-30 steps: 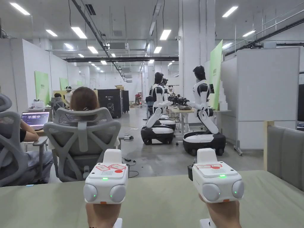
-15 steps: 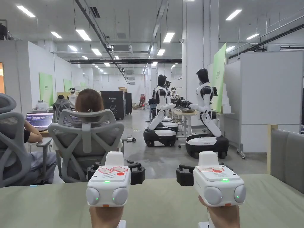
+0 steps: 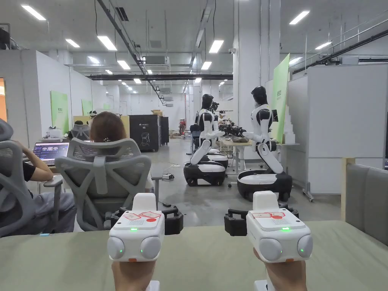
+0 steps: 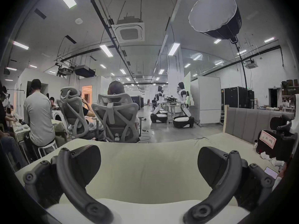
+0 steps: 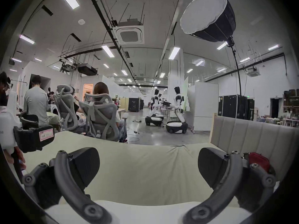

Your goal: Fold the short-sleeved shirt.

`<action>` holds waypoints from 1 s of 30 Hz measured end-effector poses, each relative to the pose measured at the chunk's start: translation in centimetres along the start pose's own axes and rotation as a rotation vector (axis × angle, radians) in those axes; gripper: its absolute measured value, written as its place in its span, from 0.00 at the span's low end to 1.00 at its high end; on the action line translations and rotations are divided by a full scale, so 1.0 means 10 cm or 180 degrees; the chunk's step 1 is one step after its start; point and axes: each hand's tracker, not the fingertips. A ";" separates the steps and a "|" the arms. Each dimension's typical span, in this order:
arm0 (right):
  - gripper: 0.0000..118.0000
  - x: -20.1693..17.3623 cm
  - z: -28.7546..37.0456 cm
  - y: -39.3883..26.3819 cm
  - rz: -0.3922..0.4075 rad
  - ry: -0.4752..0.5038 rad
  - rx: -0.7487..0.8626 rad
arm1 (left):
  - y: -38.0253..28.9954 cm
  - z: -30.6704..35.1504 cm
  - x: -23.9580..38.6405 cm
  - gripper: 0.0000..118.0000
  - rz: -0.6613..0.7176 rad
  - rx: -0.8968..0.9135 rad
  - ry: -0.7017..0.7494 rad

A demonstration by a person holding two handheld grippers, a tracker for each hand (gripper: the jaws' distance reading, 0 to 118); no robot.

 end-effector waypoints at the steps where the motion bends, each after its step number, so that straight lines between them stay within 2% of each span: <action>1: 1.00 0.00 0.03 0.01 0.0003 -0.0007 0.0014 | 0.00 0.00 -0.01 1.00 0.0010 0.0001 -0.0009; 7: 1.00 0.03 0.02 0.00 -0.0087 0.0023 -0.0001 | 0.00 0.04 -0.06 1.00 0.0013 0.0002 0.0013; 21: 1.00 -0.04 0.05 0.05 0.0030 0.0059 0.0074 | -0.04 0.07 -0.13 1.00 0.0013 -0.0070 0.0114; 30: 1.00 0.02 0.03 0.04 -0.0025 -0.0005 0.0106 | -0.02 0.11 -0.14 1.00 -0.0031 -0.0038 0.0120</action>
